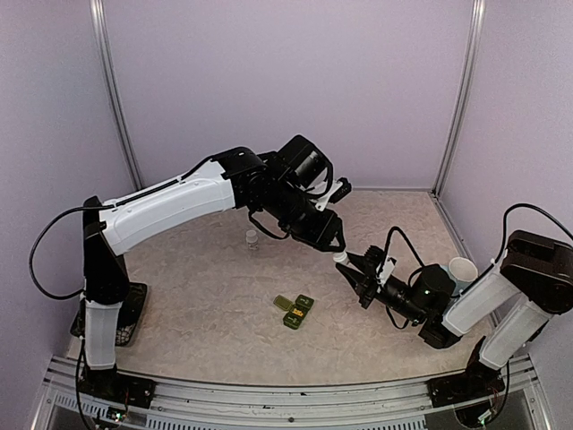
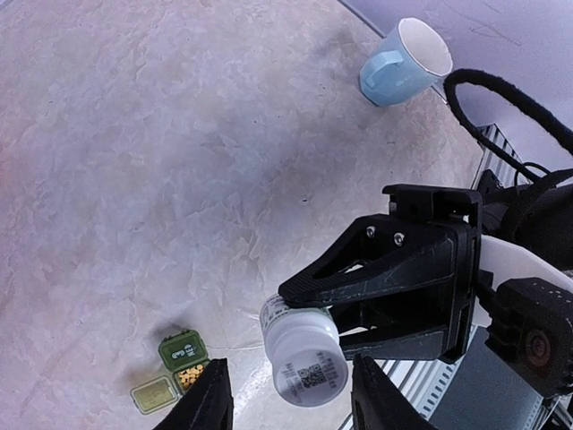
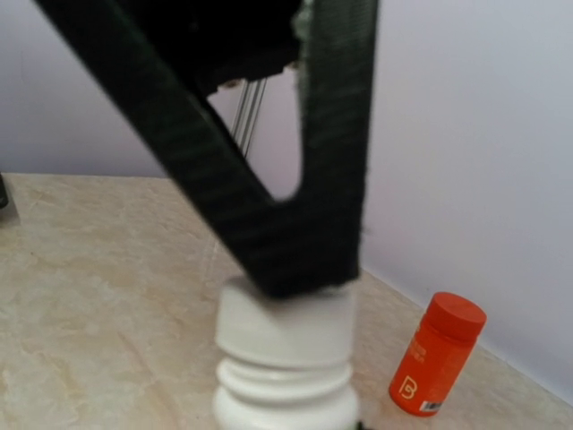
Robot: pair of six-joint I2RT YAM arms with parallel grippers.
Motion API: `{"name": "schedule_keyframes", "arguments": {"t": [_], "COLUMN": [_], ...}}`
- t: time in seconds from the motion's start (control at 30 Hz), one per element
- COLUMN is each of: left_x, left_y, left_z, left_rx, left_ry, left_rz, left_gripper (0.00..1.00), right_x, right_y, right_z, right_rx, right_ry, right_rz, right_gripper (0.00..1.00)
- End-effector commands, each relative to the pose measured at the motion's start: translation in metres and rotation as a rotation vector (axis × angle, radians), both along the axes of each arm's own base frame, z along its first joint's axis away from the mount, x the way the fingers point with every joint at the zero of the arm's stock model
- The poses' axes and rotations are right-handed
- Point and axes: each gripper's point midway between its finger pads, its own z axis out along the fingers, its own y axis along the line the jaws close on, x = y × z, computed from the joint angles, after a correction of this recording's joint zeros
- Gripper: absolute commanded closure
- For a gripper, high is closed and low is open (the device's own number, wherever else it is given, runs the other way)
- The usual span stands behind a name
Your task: Sort the pills into containers
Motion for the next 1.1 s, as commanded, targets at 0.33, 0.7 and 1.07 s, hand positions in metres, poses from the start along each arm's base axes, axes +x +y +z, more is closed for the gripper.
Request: {"name": "schedule_keyframes", "arguments": {"t": [0.33,0.7,1.07], "left_x": [-0.011,-0.009,-0.009], "left_y": [-0.006,-0.008,-0.006], "left_z": [-0.019,-0.016,-0.012], "left_rx": [0.023,0.011,0.004], "left_ry": [0.047,0.038,0.037], "left_rz": [-0.039,-0.034,-0.04], "left_gripper": [0.56,0.63,0.62], "right_x": [-0.003,-0.003,-0.003], "right_y": [0.002,0.003,0.003], "right_z": [0.01,0.01,0.009], "right_rx": [0.022,0.021,0.017], "right_ry": [-0.009,-0.008,-0.004], "right_rz": [0.014,0.02,0.022], "right_gripper": [0.82,0.83,0.83]}}
